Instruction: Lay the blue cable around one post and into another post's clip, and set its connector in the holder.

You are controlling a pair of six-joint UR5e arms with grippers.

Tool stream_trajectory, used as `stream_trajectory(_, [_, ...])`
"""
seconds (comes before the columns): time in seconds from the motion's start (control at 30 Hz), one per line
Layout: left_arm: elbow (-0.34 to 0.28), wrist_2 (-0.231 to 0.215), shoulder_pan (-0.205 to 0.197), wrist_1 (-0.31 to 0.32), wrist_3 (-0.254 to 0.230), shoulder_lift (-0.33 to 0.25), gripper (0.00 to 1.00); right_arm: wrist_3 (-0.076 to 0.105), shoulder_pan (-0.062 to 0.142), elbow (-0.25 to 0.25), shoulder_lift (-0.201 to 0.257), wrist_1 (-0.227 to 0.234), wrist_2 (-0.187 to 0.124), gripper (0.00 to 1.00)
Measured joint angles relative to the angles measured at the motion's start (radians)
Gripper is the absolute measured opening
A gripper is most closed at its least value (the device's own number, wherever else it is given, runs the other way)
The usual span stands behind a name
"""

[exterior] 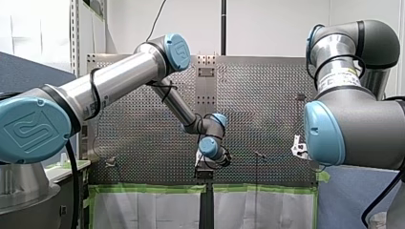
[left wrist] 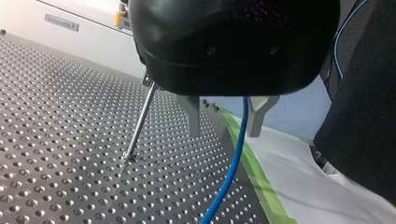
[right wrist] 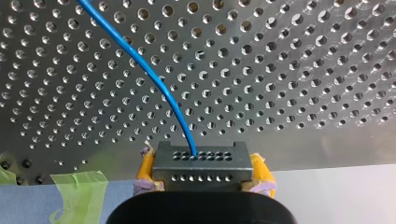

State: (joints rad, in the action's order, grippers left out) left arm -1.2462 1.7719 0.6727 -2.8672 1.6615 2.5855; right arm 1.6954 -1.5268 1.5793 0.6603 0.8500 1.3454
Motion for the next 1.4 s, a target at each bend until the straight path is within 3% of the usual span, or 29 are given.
stream_trajectory(0.07, [0.0,0.002,0.0,0.003,-0.005,0.0,0.34,0.0,0.0,0.0,0.0,0.0,0.0,0.0])
stream_trajectory(0.27, [0.0,-0.003,0.002,0.01,-0.009,0.0,0.18,-0.001,0.0,0.0,0.0,-0.001,0.0,0.0])
stream_trajectory(0.83, [0.0,-0.008,0.004,0.013,-0.017,0.0,0.08,-0.003,0.0,0.0,0.0,-0.004,0.0,0.0])
stream_trajectory(0.93, [-0.001,-0.008,0.006,0.017,-0.02,0.0,0.0,-0.003,0.0,0.0,0.0,-0.004,0.0,0.0])
stream_trajectory(1.4, [0.0,-0.013,0.009,0.037,-0.025,0.0,0.0,0.003,0.004,0.0,0.0,0.0,0.0,0.0])
